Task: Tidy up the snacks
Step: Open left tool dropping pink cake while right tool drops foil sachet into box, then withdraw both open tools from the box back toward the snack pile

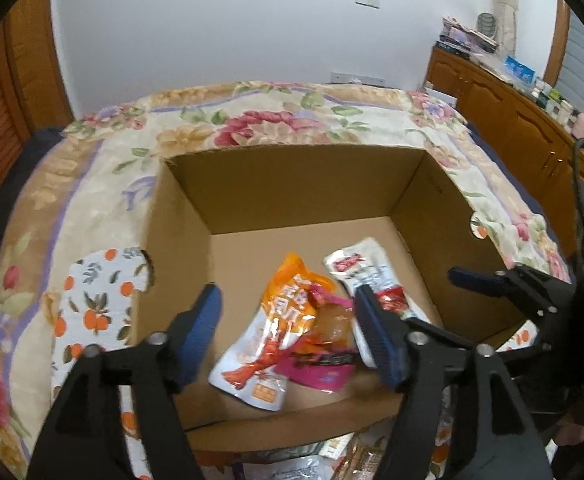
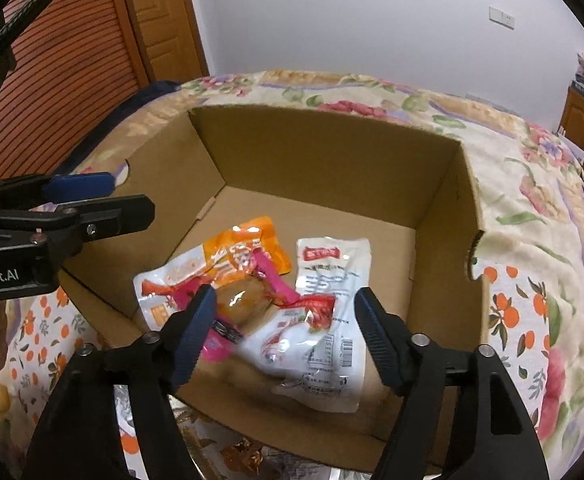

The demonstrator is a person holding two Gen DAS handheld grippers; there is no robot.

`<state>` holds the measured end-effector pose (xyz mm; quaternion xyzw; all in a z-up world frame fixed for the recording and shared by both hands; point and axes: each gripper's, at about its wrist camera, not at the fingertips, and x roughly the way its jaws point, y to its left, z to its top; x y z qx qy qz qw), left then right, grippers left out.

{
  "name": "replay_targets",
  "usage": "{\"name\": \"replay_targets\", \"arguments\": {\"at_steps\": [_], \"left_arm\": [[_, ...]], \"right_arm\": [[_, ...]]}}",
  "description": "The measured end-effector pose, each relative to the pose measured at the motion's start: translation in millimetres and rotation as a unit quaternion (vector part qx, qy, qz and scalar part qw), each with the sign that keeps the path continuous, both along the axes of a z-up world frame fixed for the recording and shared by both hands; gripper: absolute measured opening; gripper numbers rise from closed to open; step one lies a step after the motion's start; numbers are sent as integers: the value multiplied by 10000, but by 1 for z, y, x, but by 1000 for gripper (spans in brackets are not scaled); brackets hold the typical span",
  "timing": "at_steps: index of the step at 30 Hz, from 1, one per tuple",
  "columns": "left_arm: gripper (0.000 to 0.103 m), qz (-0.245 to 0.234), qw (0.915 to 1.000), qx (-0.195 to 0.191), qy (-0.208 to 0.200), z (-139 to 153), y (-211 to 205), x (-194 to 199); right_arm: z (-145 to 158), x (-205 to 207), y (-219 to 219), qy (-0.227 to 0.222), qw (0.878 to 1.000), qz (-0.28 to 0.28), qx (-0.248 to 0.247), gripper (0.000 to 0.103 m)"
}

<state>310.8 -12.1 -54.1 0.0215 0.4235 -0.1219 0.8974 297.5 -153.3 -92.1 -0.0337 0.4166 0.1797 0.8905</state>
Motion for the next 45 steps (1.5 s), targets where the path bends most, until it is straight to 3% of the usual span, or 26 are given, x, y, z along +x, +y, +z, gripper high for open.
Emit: {"name": "replay_targets", "arguments": {"at_steps": [4,6,7,11,19,30,45], "left_arm": [[83,160,9995,90,-247,9,4,-10],[101,173,9993,120,-319,13,5,-14],[103,195,9989,164,-390,16,5,-16],[103,339,9956,523,-694,28,3,-26],[103,482,9925,529,-995,46,5,-45],[103,454,9946,364,-854,59,12,-85],[103,10,9997,-28,-260,49,9,-167]], "right_arm": [[10,-8,-8,-164,9998,-116,86,92],[16,-12,-11,-228,9995,-155,144,98],[19,-15,-12,-280,9994,-176,142,102],[30,-26,-17,-474,9985,-246,155,103],[40,-44,-28,-693,9963,-492,113,103],[55,-77,-42,-703,9948,-740,66,103],[65,-152,-42,-454,9961,-757,33,103]]}}
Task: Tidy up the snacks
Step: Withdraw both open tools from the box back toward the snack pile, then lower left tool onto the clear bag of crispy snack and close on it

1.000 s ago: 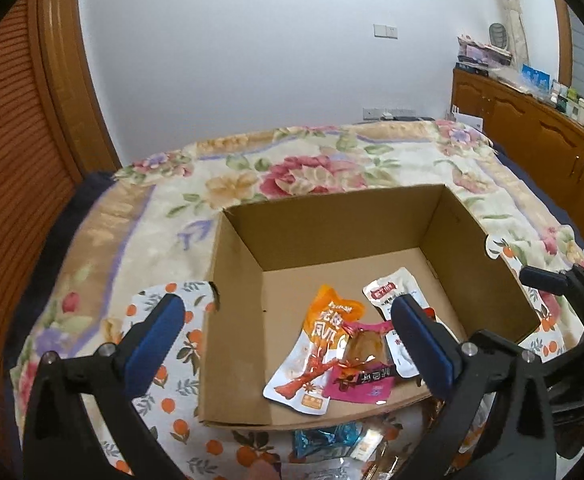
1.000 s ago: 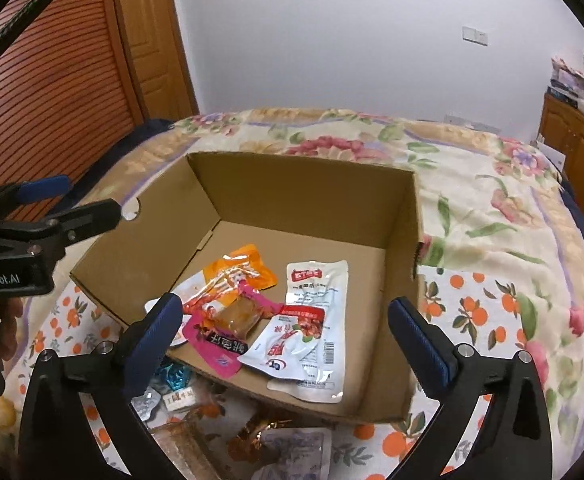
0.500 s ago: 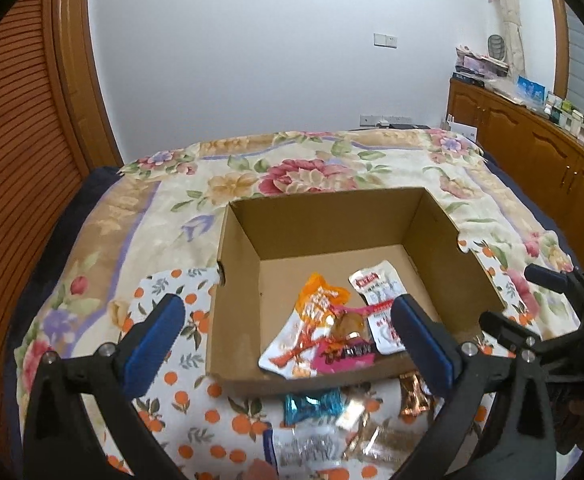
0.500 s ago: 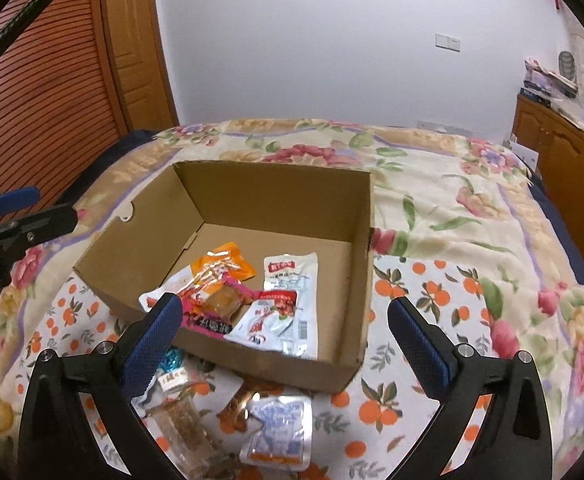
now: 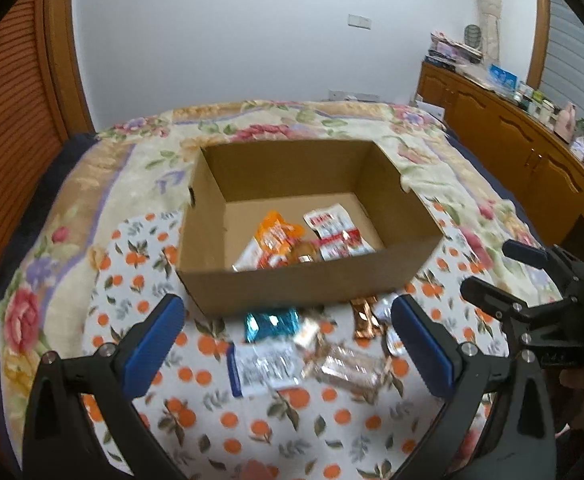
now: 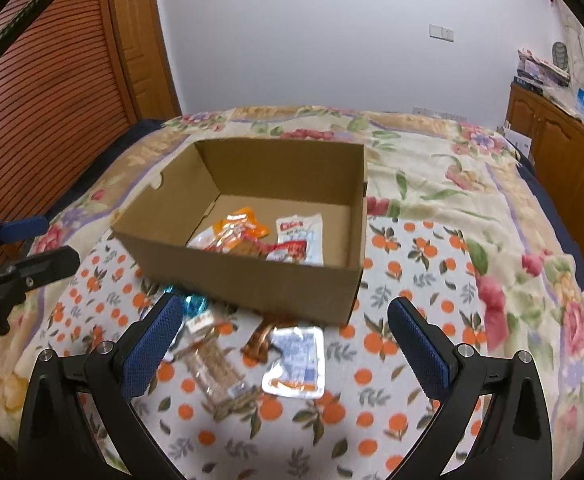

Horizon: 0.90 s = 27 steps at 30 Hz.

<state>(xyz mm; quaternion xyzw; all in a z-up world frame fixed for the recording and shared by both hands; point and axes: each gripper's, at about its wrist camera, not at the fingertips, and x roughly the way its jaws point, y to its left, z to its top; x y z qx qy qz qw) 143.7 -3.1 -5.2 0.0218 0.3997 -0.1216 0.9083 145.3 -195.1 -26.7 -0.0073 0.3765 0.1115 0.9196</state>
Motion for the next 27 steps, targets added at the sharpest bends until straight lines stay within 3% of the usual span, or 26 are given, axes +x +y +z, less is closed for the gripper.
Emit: {"name": "replay_targets", "arguments": {"at_steps": [7,11,15,19,27], "left_arm": [[101,-431,9979,-121,478,-35,-7,-17],[89,-770,9925,-200,931,-67,-22,-14],[77,-1008,9852,-109,1382,-103,-44,-6],[76,-916,9789,-362,1792,-129,-62,4],[74,-68,9810,-476,1882,-148,-76,28]], "right_arm": [[-25,-25,-5,284,9994,173,15,103],[-49,-28,-12,523,9984,213,-36,103],[-72,-19,-18,758,9968,238,5,92],[-95,-4,-19,966,9950,256,36,85],[-100,-5,-30,900,9956,222,161,82]]}}
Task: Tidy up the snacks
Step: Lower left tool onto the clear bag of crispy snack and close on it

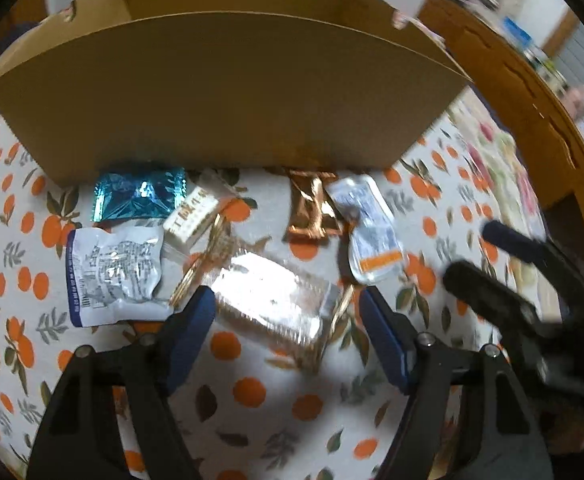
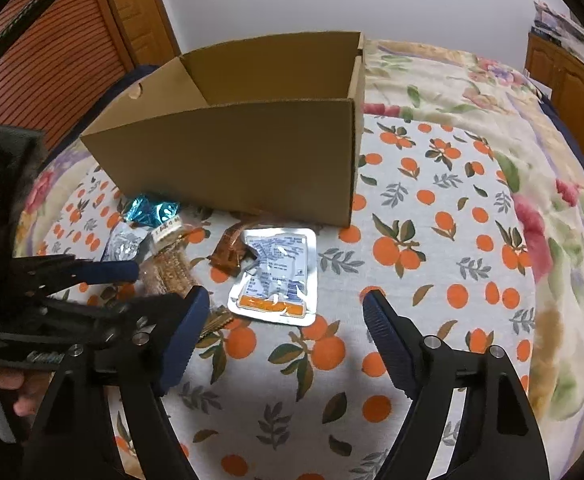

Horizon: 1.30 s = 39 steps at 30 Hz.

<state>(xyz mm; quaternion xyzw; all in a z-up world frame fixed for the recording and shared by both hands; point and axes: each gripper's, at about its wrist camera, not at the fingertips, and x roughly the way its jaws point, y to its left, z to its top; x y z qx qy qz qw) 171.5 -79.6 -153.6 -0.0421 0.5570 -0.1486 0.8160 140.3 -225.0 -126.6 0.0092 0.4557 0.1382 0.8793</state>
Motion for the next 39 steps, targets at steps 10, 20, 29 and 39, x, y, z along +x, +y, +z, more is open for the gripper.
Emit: {"name": "replay_targets", "arguments": {"at_steps": [10,20,29,39], "left_arm": [[74,414,9968,660,-185,-11,-17,17],[60,241,9962,724,431,-26,13,2],[54,140,9949,531,845,-25,31,-19],[57,219,9933,440,1049,-24,36,-42]], "right_arm": [[-2,0,-13,-11,9999,-108,-2,82],[-7,4,-5,58,10000,-4,48,82],[-33,25,14,446,9988,188,88,79],[-53,45,29,514,9984,200,-87,72]]}}
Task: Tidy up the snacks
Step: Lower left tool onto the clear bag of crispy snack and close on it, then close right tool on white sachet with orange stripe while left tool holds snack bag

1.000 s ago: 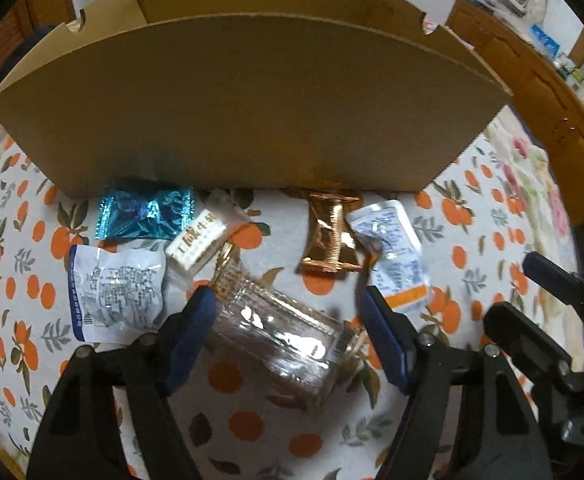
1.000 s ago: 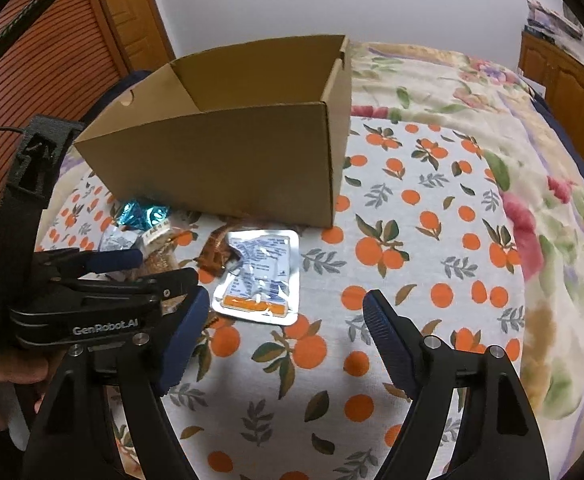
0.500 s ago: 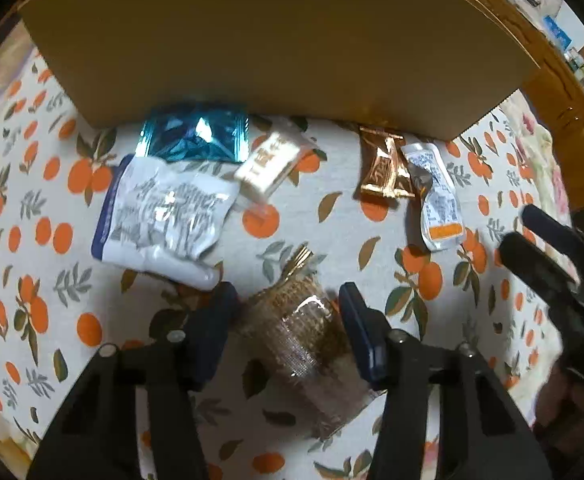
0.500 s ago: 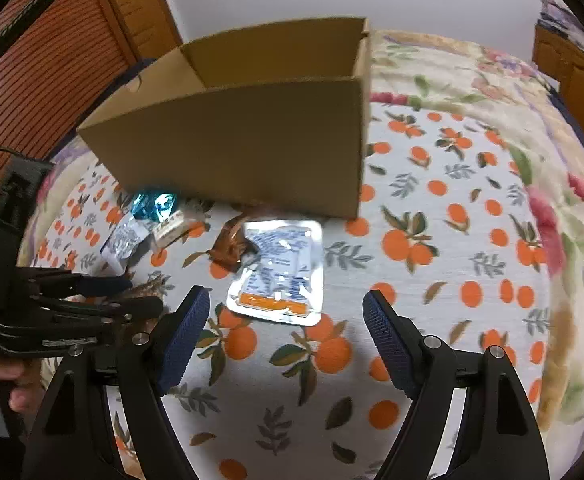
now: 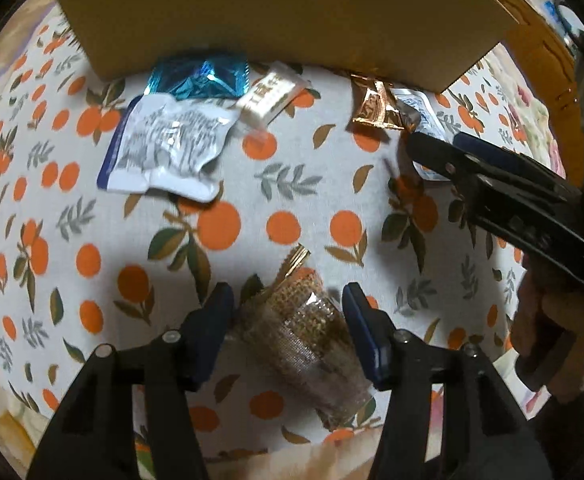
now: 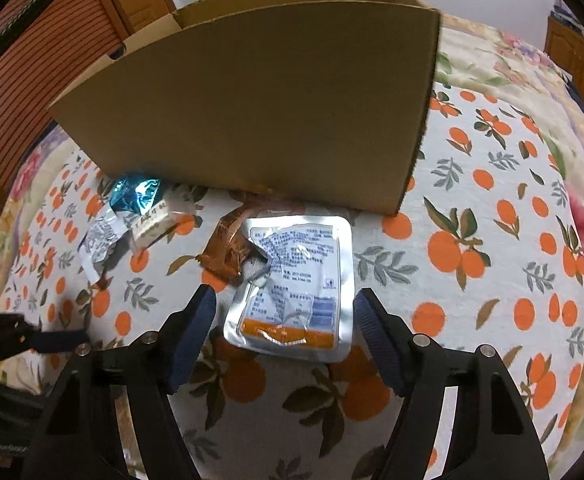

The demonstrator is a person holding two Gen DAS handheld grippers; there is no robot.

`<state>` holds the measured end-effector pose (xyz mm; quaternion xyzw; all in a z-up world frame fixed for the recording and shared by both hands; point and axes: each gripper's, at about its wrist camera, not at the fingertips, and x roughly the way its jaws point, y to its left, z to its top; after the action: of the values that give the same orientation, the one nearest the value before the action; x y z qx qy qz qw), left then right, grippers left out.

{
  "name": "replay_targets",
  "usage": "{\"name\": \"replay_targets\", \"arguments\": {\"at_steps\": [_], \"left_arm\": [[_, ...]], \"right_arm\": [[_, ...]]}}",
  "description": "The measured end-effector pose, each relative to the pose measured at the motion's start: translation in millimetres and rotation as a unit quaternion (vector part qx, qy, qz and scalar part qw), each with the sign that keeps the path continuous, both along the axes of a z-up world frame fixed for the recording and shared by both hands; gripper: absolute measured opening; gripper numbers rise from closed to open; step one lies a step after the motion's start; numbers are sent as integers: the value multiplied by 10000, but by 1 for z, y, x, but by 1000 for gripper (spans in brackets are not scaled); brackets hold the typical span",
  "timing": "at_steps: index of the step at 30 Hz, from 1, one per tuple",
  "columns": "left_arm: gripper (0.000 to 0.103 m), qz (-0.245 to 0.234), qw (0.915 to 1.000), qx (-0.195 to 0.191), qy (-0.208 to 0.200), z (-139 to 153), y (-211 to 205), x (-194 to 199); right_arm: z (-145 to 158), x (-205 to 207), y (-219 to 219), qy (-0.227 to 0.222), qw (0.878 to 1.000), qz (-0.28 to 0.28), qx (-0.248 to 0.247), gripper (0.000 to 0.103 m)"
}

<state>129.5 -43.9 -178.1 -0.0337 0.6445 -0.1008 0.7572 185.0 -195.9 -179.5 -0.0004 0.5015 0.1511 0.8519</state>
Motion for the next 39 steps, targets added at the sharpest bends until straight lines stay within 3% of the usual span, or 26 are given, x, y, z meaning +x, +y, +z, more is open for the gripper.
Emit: {"name": "replay_targets", "arguments": {"at_steps": [6,8,10,12,17,19,20,21,26,29,30,31,33,39], "left_arm": [[54,-183,9998,79,-54,3,-4,-14],[50,-342,9994,26,-71,4,-7,-18],[44,-331,9994,-94,-38,4,-9,-16],[37,-280,9991,-310,17,5,-6,-14],[36,-351,9979,-532,-145,18,-4,-13],[36,-354,9974,-600,-198,22,-5,-12],[36,-371,9971,-625,-239,25,-6,-11],[36,-386,9968,-631,-286,27,-6,-11],[35,-429,9958,-639,-496,38,-10,-5],[35,-404,9956,-698,-477,38,-6,-4],[35,-405,9955,-714,-479,38,-5,-4],[36,-413,9953,-731,-485,39,-5,-4],[36,-433,9946,-775,-539,43,-4,-4],[36,-511,9922,-862,-748,57,0,-1]], "right_arm": [[-7,1,6,2,9997,108,-241,65],[-5,-1,6,65,9996,161,-221,60],[-2,-1,6,166,9996,220,-99,45],[-1,-2,4,250,9994,225,-74,45],[2,-4,-6,289,9992,191,204,40],[6,-6,-10,246,9990,212,309,24],[9,-7,-9,217,9989,228,345,22],[13,-8,-8,184,9991,246,296,3],[3,-6,-6,282,9994,198,53,0],[13,-10,-4,54,9995,288,125,2],[20,-11,-4,-84,9994,311,136,12],[25,-11,-4,-167,9992,328,172,43],[34,-11,-7,-372,9988,296,137,80],[11,11,-9,-138,9985,472,-259,80]]}}
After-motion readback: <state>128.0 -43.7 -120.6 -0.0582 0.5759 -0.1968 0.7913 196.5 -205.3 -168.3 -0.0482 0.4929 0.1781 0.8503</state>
